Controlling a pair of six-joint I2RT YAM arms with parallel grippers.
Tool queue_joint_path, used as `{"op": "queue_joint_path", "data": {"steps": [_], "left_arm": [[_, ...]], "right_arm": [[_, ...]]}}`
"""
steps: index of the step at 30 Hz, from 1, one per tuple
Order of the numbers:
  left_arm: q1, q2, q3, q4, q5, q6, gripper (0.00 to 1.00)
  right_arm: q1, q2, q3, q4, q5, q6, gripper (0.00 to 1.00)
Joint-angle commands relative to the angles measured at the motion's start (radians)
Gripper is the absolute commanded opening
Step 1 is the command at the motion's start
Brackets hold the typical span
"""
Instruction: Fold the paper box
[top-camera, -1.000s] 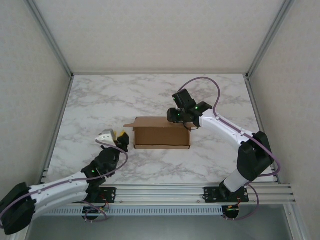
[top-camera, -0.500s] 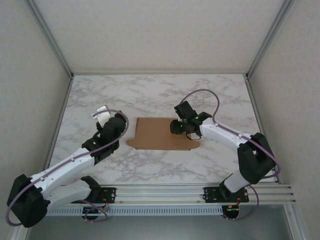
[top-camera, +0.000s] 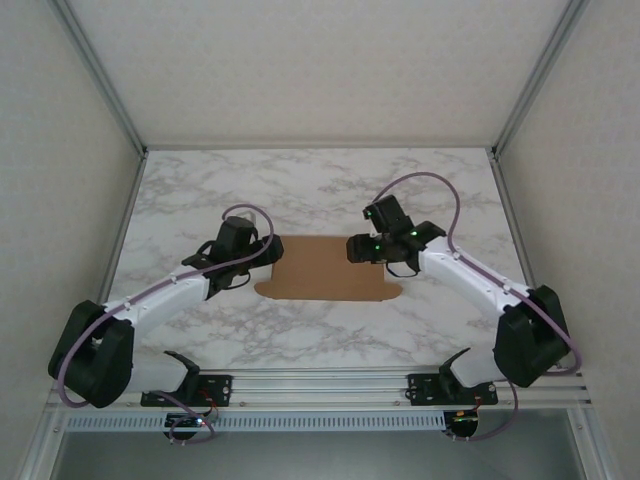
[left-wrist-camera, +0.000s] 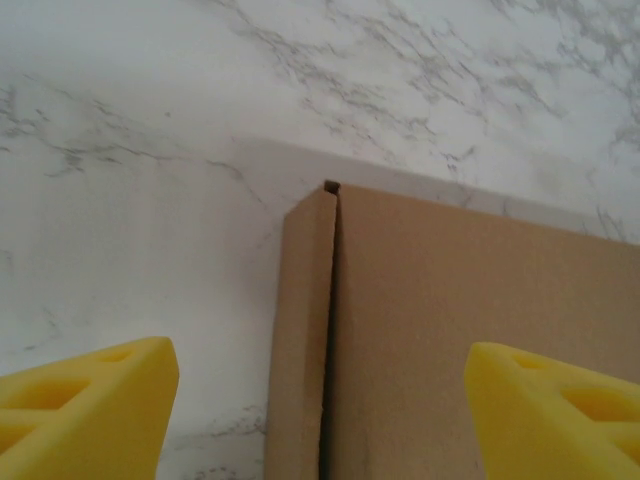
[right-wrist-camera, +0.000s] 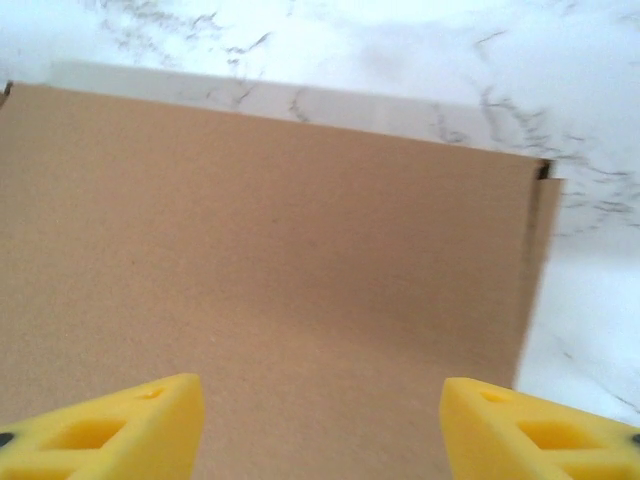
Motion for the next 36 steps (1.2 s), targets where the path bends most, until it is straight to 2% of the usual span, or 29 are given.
{"op": "queue_joint_path", "data": {"steps": [1,6,12,16,20,25,28,36], "left_arm": [[0.003,0.010,0.026,-0.036,0.054,0.035,0.76],[0.002,0.030,0.020,-0.043,0.063,0.006,0.76],[0.000,0.059,-0.018,-0.013,0.082,-0.036,0.77],[-0.004,0.091,-0.054,0.008,0.067,-0.080,0.76],[-0.045,0.145,-0.081,0.039,0.052,-0.110,0.75],[-0.084,0.227,-0.119,0.065,0.015,-0.139,0.72],[-0.084,0.240,-0.139,0.086,0.005,-0.151,0.70],[-0.083,0.225,-0.126,0.072,-0.002,-0.136,0.66]], "right_arm": [[-0.053,-0.054,-0.029,-0.076,-0.006,-0.002,0.69],[-0.098,-0.055,-0.076,-0.084,-0.043,-0.008,0.72],[-0.104,-0.014,-0.112,-0.047,-0.044,0.001,0.70],[-0.104,0.048,-0.154,-0.008,-0.023,0.022,0.63],[-0.104,0.104,-0.214,0.043,-0.016,0.054,0.54],[-0.103,0.137,-0.265,0.087,-0.026,0.075,0.41],[-0.105,0.136,-0.278,0.097,-0.036,0.078,0.37],[-0.104,0.100,-0.266,0.085,-0.068,0.068,0.39]]}}
